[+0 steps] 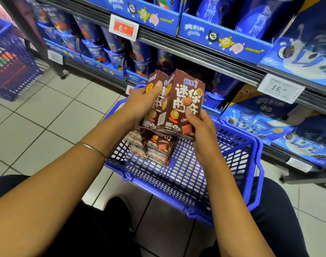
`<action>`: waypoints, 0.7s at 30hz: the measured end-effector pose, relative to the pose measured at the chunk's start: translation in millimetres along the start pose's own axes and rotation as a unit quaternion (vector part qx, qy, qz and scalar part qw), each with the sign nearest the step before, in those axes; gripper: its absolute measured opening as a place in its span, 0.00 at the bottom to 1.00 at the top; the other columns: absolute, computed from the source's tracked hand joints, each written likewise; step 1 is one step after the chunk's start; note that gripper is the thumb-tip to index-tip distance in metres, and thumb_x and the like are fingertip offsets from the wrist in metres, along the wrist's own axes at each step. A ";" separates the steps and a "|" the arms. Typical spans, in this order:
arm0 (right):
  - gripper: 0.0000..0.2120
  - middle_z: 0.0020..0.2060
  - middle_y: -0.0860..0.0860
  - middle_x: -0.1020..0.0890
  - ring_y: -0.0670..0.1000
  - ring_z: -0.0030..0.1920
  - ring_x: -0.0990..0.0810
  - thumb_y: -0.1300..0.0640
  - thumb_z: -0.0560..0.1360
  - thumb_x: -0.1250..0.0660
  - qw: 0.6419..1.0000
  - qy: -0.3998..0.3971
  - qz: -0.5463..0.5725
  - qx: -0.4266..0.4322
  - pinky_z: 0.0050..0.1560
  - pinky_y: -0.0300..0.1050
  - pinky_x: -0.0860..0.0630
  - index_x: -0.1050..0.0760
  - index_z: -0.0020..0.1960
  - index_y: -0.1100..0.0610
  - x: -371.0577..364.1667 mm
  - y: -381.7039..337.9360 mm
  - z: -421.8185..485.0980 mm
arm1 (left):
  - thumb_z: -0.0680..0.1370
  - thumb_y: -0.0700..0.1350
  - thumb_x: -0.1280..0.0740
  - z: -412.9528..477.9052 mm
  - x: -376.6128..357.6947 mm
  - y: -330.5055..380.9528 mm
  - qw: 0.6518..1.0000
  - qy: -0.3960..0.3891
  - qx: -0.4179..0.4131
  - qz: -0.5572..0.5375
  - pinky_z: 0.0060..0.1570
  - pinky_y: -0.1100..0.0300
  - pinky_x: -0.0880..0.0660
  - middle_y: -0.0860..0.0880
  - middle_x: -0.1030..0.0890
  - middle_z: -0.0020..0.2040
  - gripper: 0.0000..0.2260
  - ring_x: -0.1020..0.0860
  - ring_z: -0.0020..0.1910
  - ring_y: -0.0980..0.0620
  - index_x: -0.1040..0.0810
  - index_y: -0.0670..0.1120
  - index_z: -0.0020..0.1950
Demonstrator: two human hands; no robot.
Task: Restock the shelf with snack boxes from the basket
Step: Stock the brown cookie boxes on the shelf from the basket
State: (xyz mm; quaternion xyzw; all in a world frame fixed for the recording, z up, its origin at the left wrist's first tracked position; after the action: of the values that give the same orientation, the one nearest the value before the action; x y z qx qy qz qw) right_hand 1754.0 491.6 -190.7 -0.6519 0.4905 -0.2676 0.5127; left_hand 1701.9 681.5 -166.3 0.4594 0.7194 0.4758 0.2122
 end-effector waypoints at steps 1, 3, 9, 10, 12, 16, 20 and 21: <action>0.29 0.65 0.47 0.19 0.50 0.65 0.20 0.38 0.70 0.27 1.000 0.005 -0.005 -0.015 0.68 0.60 0.26 0.26 0.69 0.45 -4.7 2.8 -0.7 | 0.83 0.64 0.35 -1.8 -4.7 -1.6 1.000 -0.005 0.014 -0.011 0.45 0.54 0.15 0.48 0.11 0.51 0.21 0.11 0.49 0.46 0.17 0.47 0.61; 0.42 0.73 0.45 0.26 0.51 0.72 0.27 0.32 0.64 0.27 0.999 0.009 -0.007 -0.051 0.71 0.64 0.31 0.32 0.75 0.42 -10.9 11.8 -2.8 | 0.83 0.67 0.37 -5.0 -10.5 -2.8 0.999 -0.014 0.029 -0.019 0.48 0.54 0.16 0.49 0.11 0.52 0.25 0.12 0.50 0.48 0.17 0.49 0.63; 0.26 0.66 0.42 0.21 0.51 0.66 0.21 0.41 0.73 0.31 0.997 -0.045 0.010 -0.066 0.56 0.63 0.19 0.30 0.70 0.39 -25.4 12.3 -7.4 | 0.82 0.72 0.43 -18.8 -29.1 8.2 0.995 -0.078 -0.004 -0.062 0.30 0.65 0.19 0.51 0.10 0.46 0.28 0.11 0.43 0.53 0.14 0.52 0.55; 0.26 0.67 0.43 0.21 0.52 0.66 0.22 0.41 0.74 0.31 0.997 -0.043 0.006 -0.066 0.55 0.63 0.18 0.31 0.71 0.40 -26.1 10.8 -8.1 | 0.81 0.72 0.42 -20.6 -31.7 10.9 0.994 -0.090 -0.013 -0.062 0.31 0.66 0.19 0.51 0.10 0.46 0.27 0.11 0.43 0.53 0.14 0.52 0.55; 0.23 0.67 0.45 0.22 0.53 0.66 0.22 0.42 0.77 0.32 0.997 -0.035 0.001 -0.072 0.55 0.62 0.18 0.30 0.71 0.41 -25.3 7.7 -8.9 | 0.79 0.73 0.38 -22.8 -36.4 15.6 0.991 -0.116 -0.026 -0.063 0.35 0.65 0.18 0.51 0.10 0.50 0.27 0.11 0.47 0.52 0.14 0.53 0.57; 0.18 0.65 0.45 0.21 0.51 0.62 0.19 0.41 0.80 0.35 0.996 -0.024 -0.027 -0.082 0.52 0.60 0.16 0.31 0.69 0.40 -22.8 -0.2 -9.8 | 0.73 0.68 0.25 -22.5 -37.4 14.9 0.990 -0.130 -0.029 -0.035 0.51 0.52 0.15 0.48 0.12 0.60 0.38 0.12 0.54 0.47 0.26 0.46 0.74; 0.23 0.59 0.41 0.17 0.45 0.56 0.17 0.32 0.79 0.42 0.993 -0.025 -0.079 -0.084 0.53 0.55 0.19 0.30 0.69 0.40 -24.9 -2.5 -11.9 | 0.77 0.50 0.23 -18.2 -29.8 9.8 0.992 -0.115 0.000 -0.058 0.45 0.54 0.16 0.44 0.11 0.55 0.20 0.11 0.50 0.44 0.18 0.42 0.65; 0.23 0.57 0.41 0.16 0.44 0.55 0.16 0.30 0.78 0.43 0.994 -0.013 -0.063 -0.084 0.51 0.51 0.21 0.27 0.67 0.40 -22.2 0.2 -10.2 | 0.78 0.50 0.24 -18.7 -27.0 10.2 0.991 -0.112 0.012 -0.075 0.44 0.55 0.16 0.43 0.11 0.54 0.17 0.11 0.50 0.44 0.17 0.42 0.62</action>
State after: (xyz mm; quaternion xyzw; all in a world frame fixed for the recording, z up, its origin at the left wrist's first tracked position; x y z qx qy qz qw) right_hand 1736.9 507.7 -184.1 -0.7259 0.4621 -0.2487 0.4447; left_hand 1705.8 650.3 -152.3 0.4571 0.7289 0.3954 0.3216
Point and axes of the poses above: each hand's wrist, its own z-axis towards the middle knuckle, its own x-axis out of the back of the hand, y = z × x, the point moved 10 cm from there along z, towards the middle knuckle
